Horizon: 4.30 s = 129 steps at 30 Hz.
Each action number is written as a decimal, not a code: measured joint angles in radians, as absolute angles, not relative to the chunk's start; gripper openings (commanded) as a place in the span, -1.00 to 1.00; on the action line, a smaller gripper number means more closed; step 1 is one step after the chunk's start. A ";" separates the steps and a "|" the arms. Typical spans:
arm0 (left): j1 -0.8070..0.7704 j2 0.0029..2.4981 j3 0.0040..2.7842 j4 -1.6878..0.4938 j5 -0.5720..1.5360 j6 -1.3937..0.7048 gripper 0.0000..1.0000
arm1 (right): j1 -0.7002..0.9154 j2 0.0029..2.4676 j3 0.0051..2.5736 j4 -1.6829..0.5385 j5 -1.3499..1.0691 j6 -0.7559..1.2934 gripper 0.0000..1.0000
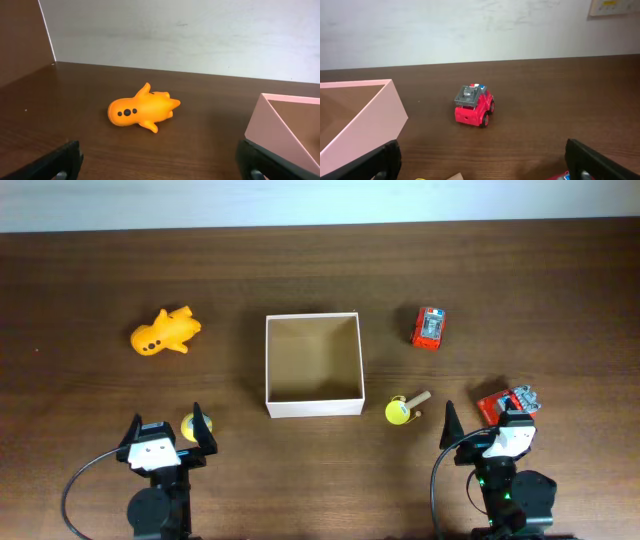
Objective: Pack container
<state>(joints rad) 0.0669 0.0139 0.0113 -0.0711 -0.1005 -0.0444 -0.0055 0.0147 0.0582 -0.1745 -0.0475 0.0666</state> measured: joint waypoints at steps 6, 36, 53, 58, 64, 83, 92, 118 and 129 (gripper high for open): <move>0.067 0.014 0.011 -0.071 -0.101 -0.044 0.98 | -0.006 0.015 0.058 -0.175 -0.047 0.066 0.98; 0.067 0.014 0.011 -0.072 -0.100 -0.045 0.99 | -0.006 0.586 0.737 -0.648 -0.048 0.105 0.98; 0.067 0.014 0.011 -0.072 -0.094 -0.044 0.98 | -0.006 1.436 1.653 -1.235 -0.168 0.105 0.98; 0.067 0.014 0.011 -0.072 -0.094 -0.044 0.99 | -0.006 1.527 1.653 -1.185 -0.244 0.118 0.98; 0.067 0.014 0.011 -0.072 -0.094 -0.045 0.98 | -0.006 1.626 1.653 -1.108 -0.261 0.159 0.97; 0.067 0.014 0.011 -0.072 -0.094 -0.044 0.99 | -0.006 1.920 1.653 -0.925 -0.018 0.235 0.98; 0.067 0.014 0.011 -0.072 -0.094 -0.044 0.98 | 0.007 1.956 1.653 -0.833 -0.022 0.371 0.97; 0.067 0.014 0.011 -0.072 -0.093 -0.045 0.99 | 0.065 2.040 1.654 -0.807 -0.016 0.358 0.98; 0.067 0.014 0.011 -0.072 -0.094 -0.044 0.99 | 0.057 2.040 1.654 -0.905 -0.014 0.476 0.98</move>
<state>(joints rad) 0.0669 0.0139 0.0113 -0.0715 -0.0937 -0.0444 0.0570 2.0396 1.6543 -0.9054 -0.0143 0.4755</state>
